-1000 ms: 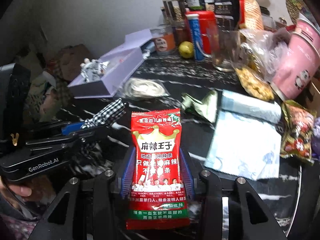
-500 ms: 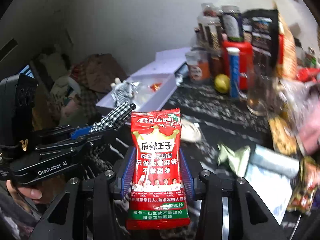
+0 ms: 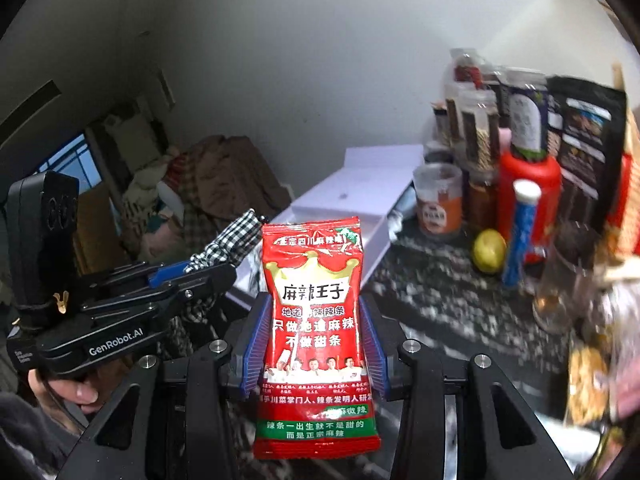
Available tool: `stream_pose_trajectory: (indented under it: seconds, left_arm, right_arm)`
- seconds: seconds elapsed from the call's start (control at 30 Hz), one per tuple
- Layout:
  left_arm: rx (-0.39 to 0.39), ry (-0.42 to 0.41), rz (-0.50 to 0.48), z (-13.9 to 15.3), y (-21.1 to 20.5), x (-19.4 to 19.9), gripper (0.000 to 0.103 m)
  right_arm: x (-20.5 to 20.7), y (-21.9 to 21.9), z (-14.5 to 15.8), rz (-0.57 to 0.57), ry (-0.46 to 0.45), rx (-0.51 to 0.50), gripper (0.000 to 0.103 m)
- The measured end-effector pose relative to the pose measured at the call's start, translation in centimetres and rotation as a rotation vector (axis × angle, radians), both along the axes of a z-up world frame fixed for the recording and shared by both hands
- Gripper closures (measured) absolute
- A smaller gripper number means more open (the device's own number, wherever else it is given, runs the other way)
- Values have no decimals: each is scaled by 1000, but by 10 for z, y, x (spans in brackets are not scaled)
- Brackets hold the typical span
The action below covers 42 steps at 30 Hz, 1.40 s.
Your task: Organize soft objects
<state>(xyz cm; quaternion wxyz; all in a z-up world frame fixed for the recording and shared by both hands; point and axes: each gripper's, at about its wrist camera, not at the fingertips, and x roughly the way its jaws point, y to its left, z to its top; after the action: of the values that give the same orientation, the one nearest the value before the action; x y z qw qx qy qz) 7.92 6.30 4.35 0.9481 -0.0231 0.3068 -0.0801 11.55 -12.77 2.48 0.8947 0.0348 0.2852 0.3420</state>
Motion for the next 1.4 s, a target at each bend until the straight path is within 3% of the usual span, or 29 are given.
stream_pose_trajectory:
  seconds: [0.3,0.53,0.93,1.4]
  left_arm:
    - [16,-44,76,13,44,50,82]
    - [20,-49,119,7,67,89,82]
    - [40,12,156,-33,88,149,82]
    - [34,145,203,-89,109,182,82]
  right_arm:
    - [55,31,16,13,-43,10,60]
    - [95,58,22,18,-77,-5,60]
    - [143,96,7,57,-66,-17,60]
    - [175,119,-35,70,21,-72,60]
